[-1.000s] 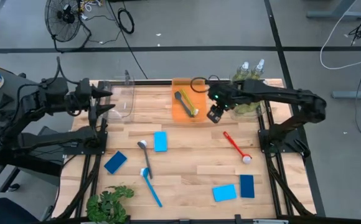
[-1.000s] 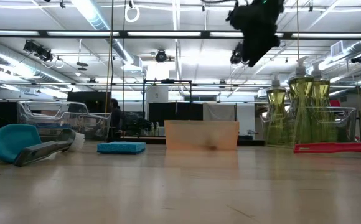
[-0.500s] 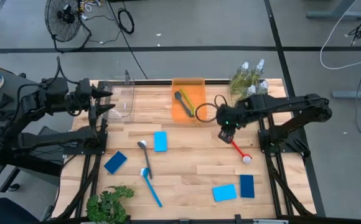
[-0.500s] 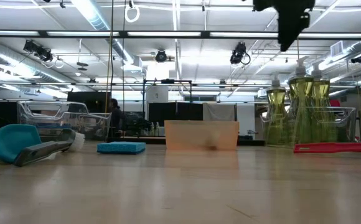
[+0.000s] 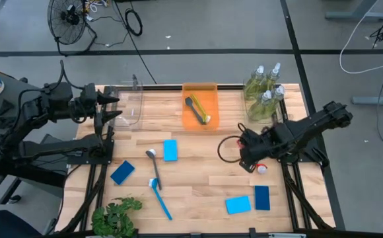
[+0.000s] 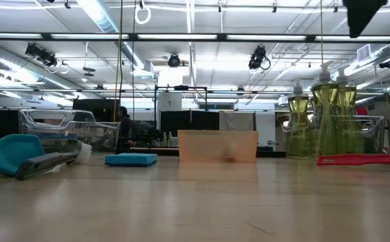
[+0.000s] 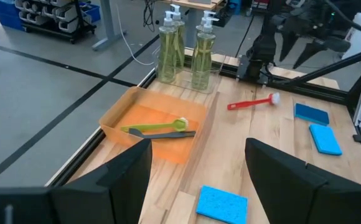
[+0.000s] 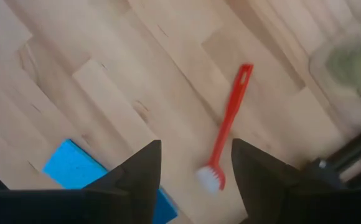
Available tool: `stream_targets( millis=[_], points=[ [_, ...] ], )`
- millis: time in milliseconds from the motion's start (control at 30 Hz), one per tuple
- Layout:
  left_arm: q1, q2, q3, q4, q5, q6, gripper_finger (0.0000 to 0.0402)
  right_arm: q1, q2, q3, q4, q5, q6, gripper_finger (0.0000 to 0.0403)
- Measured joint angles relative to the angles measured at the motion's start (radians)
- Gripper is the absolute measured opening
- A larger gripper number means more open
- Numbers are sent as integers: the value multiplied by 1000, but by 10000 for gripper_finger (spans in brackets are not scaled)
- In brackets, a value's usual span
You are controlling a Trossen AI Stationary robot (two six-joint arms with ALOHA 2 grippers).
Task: Pick & Place Kitchen Sink Supplies
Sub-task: Put the red dish brush into the orange bin
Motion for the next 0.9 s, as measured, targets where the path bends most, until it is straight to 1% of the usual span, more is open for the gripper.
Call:
stream_targets(
  millis=[100,200,333,433,533,700,900],
  points=[
    [0,0,0,0,0,0,263,48,0,-17,-9,4,96,196],
    [0,0,0,0,0,0,263,91,1,-70,4,-15,159,196],
    [0,0,0,0,0,0,263,142,2,-176,81,-57,166,196],
    [0,0,0,0,0,0,263,167,1,-263,154,-67,166,196],
    [0,0,0,0,0,0,263,174,2,-350,241,-76,176,196],
    [0,0,0,0,0,1,263,174,2,-469,326,-84,238,199],
    [0,0,0,-1,0,1,263,164,2,-560,355,-75,237,228]
  ],
)
